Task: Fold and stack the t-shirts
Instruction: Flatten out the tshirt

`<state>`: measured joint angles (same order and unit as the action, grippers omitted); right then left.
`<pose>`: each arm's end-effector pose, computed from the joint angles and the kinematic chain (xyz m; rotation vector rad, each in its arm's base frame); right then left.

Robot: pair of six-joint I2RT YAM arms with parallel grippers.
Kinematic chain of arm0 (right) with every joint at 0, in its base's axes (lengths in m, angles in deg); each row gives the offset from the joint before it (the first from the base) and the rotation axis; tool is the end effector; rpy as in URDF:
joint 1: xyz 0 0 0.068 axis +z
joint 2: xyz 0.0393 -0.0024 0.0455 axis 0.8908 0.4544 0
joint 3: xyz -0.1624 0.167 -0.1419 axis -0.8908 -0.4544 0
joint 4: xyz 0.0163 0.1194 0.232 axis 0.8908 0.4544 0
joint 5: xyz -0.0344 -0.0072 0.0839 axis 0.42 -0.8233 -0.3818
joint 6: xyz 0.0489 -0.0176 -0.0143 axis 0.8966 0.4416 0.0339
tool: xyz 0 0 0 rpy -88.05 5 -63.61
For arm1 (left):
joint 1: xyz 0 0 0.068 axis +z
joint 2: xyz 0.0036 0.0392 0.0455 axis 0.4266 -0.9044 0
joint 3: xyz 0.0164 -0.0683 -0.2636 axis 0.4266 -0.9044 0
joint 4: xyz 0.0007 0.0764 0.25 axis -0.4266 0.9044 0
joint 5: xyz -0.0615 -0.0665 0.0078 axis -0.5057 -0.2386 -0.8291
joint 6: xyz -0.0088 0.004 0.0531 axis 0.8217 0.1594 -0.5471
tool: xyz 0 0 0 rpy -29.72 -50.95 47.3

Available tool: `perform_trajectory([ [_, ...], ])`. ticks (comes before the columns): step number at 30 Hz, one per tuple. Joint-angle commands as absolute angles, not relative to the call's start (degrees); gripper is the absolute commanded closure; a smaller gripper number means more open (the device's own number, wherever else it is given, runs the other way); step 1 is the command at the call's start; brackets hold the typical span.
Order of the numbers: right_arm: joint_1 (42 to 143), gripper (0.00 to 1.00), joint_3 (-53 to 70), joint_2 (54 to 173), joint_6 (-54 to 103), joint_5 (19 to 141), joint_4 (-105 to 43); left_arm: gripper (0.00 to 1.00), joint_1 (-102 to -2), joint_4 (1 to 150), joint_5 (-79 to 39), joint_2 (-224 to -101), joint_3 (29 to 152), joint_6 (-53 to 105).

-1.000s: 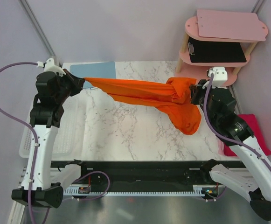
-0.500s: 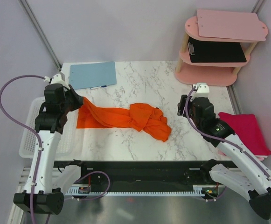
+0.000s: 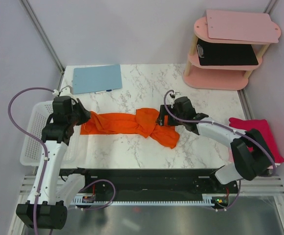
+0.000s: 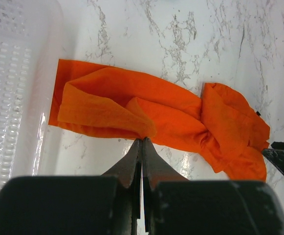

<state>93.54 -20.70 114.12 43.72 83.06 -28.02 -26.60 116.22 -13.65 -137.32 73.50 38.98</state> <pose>0.2573 0.1555 0.2121 -0.1340 2.3255 0.6122 0.1816 -0.0053 0.3361 -0.4294 2.1370 -0.2961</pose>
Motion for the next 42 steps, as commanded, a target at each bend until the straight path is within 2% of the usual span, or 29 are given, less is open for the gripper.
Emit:
perform_trajectory([
  [1, 93.47, 0.09, -14.54, 120.65, 48.30, 73.76, -35.74, 0.98, -26.40, 113.98, -14.90, -136.37, 72.36, 37.54],
  [7, 93.56, 0.13, -13.57, 124.01, 51.82, 69.00, -39.35, 0.98, -26.40, 113.54, -15.51, -136.29, 71.39, 37.72],
  [14, 94.26, 0.16, -16.38, 120.76, 55.42, 65.49, -38.82, 0.98, -26.40, 112.75, -15.78, -136.11, 69.55, 38.07],
  [20, 96.54, 0.23, -19.63, 118.83, 58.24, 64.43, -40.06, 0.98, -26.40, 112.22, -15.96, -136.11, 68.93, 37.98],
  [26, 99.09, 0.24, -21.12, 117.59, 58.50, 64.34, -38.21, 0.98, -26.40, 111.96, -15.96, -135.67, 68.31, 38.16],
  [42, 102.35, 0.32, -23.15, 126.64, 60.70, 67.51, -42.51, 0.98, -26.40, 111.43, -15.69, -135.05, 67.70, 38.07],
])
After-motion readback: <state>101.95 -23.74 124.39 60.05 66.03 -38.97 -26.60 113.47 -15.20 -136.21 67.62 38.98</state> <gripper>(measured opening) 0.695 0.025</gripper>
